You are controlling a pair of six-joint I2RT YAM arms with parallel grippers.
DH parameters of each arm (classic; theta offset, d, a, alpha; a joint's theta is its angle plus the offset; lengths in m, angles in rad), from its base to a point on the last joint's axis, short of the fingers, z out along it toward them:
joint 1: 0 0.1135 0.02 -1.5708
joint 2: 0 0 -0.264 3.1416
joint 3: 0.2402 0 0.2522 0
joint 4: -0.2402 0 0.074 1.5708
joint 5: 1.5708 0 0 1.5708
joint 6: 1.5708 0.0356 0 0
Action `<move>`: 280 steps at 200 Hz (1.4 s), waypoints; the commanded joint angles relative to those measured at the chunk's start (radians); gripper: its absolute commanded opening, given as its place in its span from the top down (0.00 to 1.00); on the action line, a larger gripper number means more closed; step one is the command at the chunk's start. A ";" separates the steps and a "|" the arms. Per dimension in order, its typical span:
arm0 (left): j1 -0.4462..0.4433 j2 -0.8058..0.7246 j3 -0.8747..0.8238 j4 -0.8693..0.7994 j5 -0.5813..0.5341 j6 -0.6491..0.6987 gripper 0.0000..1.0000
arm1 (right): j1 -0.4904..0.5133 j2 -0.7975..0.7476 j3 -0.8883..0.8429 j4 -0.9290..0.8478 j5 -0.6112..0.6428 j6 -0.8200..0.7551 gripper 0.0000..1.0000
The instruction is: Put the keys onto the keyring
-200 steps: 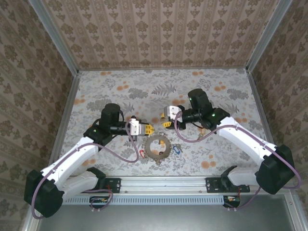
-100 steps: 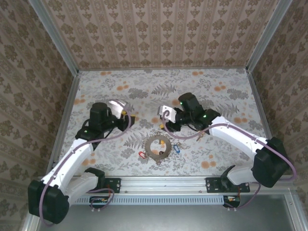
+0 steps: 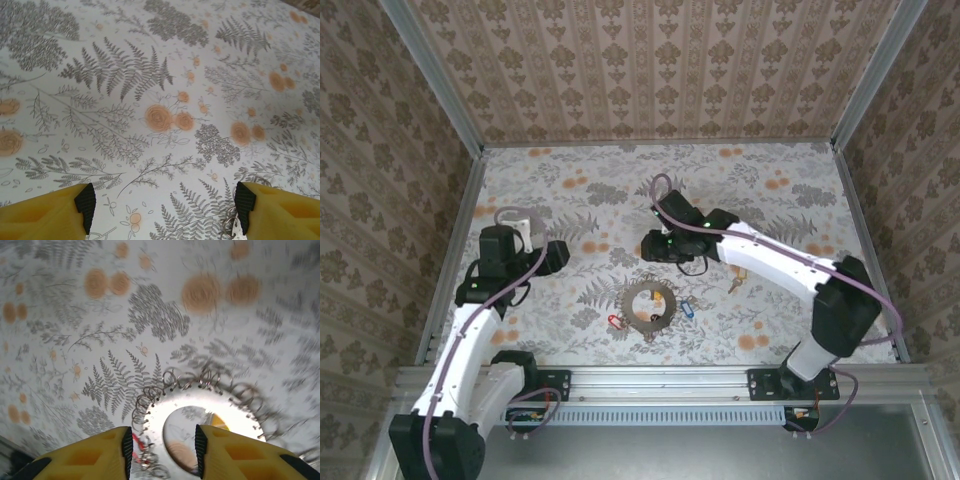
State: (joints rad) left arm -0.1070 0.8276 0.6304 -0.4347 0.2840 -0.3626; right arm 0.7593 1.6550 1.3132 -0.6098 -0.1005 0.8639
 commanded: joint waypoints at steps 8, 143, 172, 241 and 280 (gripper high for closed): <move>0.015 0.005 -0.030 0.017 0.018 -0.009 0.25 | 0.032 0.079 0.052 -0.088 -0.066 0.442 0.63; 0.018 -0.074 -0.124 0.126 0.033 0.011 0.27 | 0.053 0.363 0.205 -0.187 0.028 0.512 0.69; 0.019 -0.081 -0.124 0.127 0.037 0.017 0.28 | 0.054 0.383 0.215 -0.211 0.060 0.489 0.71; 0.019 -0.084 -0.127 0.136 0.043 0.019 0.28 | 0.056 0.418 0.254 -0.228 0.103 0.446 0.76; 0.018 -0.094 -0.129 0.131 0.044 0.026 0.28 | 0.055 0.420 0.233 -0.206 0.084 0.469 0.75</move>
State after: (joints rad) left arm -0.0963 0.7555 0.5163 -0.3191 0.3107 -0.3618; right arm 0.8097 2.0533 1.5459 -0.7902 -0.0292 1.3312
